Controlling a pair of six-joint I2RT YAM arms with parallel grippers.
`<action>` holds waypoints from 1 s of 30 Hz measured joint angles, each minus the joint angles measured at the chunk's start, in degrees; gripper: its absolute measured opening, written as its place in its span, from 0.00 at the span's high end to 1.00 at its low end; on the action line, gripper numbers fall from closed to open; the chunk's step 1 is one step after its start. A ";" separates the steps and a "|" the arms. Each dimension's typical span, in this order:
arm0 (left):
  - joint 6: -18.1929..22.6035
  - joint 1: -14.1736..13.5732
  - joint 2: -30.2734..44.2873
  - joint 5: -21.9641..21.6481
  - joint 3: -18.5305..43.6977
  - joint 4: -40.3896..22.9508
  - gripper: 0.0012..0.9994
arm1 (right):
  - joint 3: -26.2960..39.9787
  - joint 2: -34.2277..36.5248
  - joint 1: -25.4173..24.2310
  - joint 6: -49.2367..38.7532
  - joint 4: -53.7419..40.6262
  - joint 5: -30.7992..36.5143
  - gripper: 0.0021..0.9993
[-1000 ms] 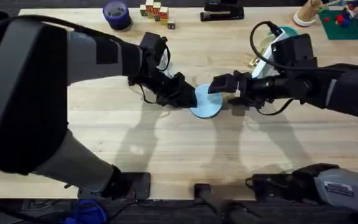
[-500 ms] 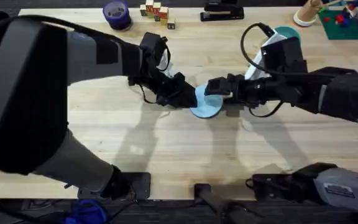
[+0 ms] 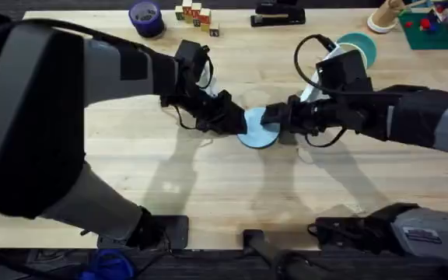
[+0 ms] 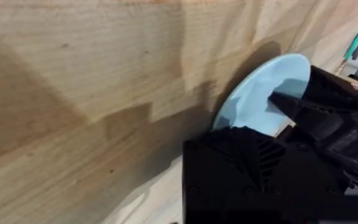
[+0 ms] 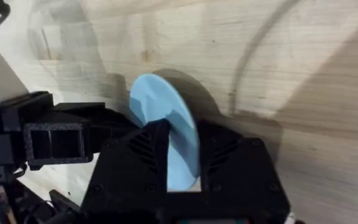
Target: Pick up the plates from the table one by one and place each into a slot on the dish rack.
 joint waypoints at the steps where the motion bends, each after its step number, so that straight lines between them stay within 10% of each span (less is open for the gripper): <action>1: 0.01 0.00 -0.01 -0.01 0.00 0.02 0.96 | 0.00 0.00 -0.03 0.12 0.00 -0.13 0.76; 30: 0.15 0.22 0.21 -0.84 1.42 -2.47 0.96 | 0.00 0.00 -0.13 0.34 1.72 -1.03 0.82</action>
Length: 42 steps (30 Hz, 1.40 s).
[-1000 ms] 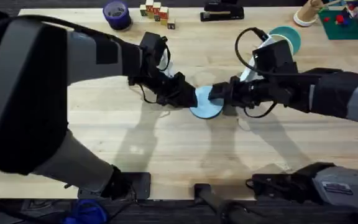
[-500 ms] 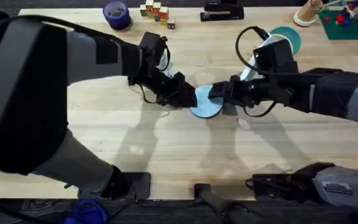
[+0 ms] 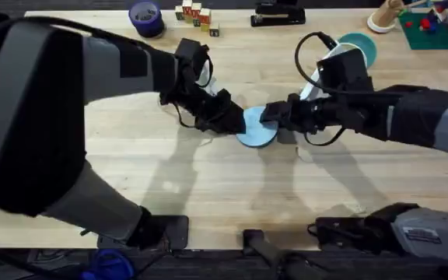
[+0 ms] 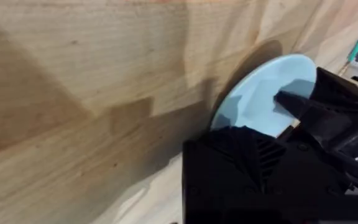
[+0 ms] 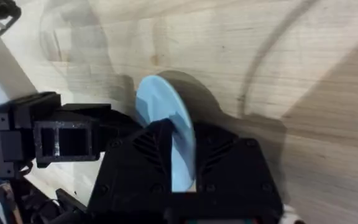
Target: Pick up the plates from the table one by one and place each into a slot on the dish rack.
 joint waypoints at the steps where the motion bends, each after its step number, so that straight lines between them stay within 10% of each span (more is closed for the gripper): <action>1: 0.02 -0.02 0.26 -0.33 0.68 -0.99 0.96 | 0.00 0.00 0.02 0.00 0.07 -0.18 0.82; 25: 10.36 -0.35 2.94 -12.31 36.81 -30.44 0.96 | 0.00 0.00 0.46 1.03 1.19 -2.33 0.89; 42: 11.99 -0.34 2.94 -35.11 65.11 -53.94 0.86 | 0.00 -5.44 0.66 -0.70 2.35 -1.26 0.94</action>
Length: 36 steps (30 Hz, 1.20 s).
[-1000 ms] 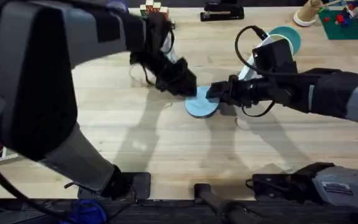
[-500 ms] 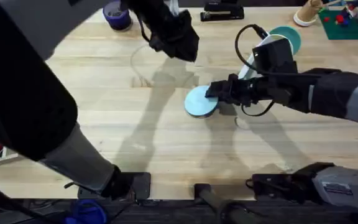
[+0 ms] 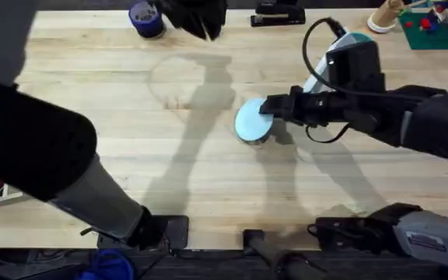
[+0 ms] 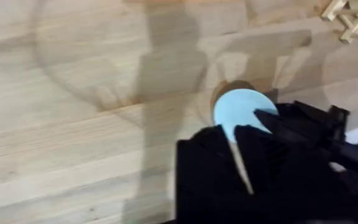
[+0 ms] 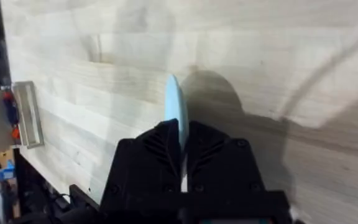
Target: Pick up the plates from the table one by one and place each into a slot on the dish rack.
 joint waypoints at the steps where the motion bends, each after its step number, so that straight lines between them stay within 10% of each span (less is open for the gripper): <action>1: 0.10 0.02 0.00 -0.97 1.80 -0.78 0.78 | 0.01 -0.88 0.00 -0.55 -0.01 0.17 0.95; 10: 0.41 -0.01 0.00 -4.24 10.67 -4.30 0.24 | 2.31 -8.91 0.00 -7.23 -0.14 0.75 0.97; 20: 0.51 -0.01 0.00 -6.70 11.59 -7.61 0.19 | 2.49 -14.08 0.00 -13.88 -1.03 1.25 0.97; 22: 0.40 -0.01 0.00 -7.45 11.59 -7.72 0.04 | 2.49 -14.80 0.00 -15.29 -1.48 2.24 0.97; 36: 0.66 -0.01 0.00 -8.96 11.63 -7.85 0.00 | 3.55 -24.25 0.00 -34.81 -7.89 21.37 0.97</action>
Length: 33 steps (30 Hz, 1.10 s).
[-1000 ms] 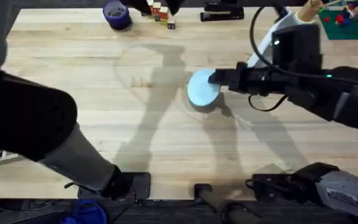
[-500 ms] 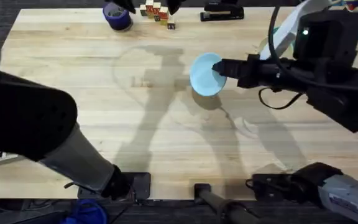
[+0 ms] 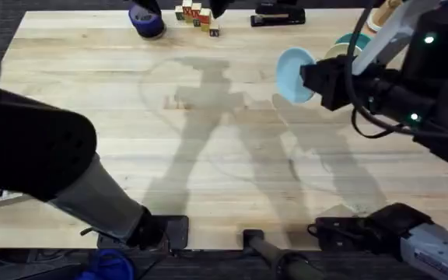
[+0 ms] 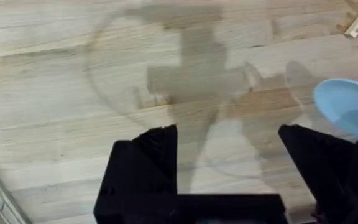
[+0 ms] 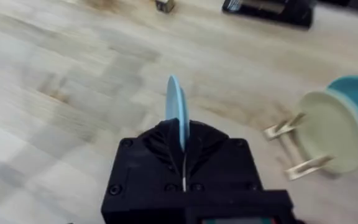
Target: Pick up the plates from the table one by one and place each into a slot on the dish rack.
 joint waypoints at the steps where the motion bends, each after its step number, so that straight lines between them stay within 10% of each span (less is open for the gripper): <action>1: 0.00 0.00 0.00 0.00 0.00 0.00 0.00 | 0.09 -0.49 0.00 -1.88 0.00 0.72 0.97; 18: -0.02 0.00 0.00 0.00 0.02 0.00 0.00 | 0.17 -5.65 -2.22 -24.24 0.30 2.58 0.97; 33: 0.00 0.00 0.00 -0.02 0.02 0.00 0.00 | 18.63 6.61 -28.80 -33.21 -13.81 -18.29 0.97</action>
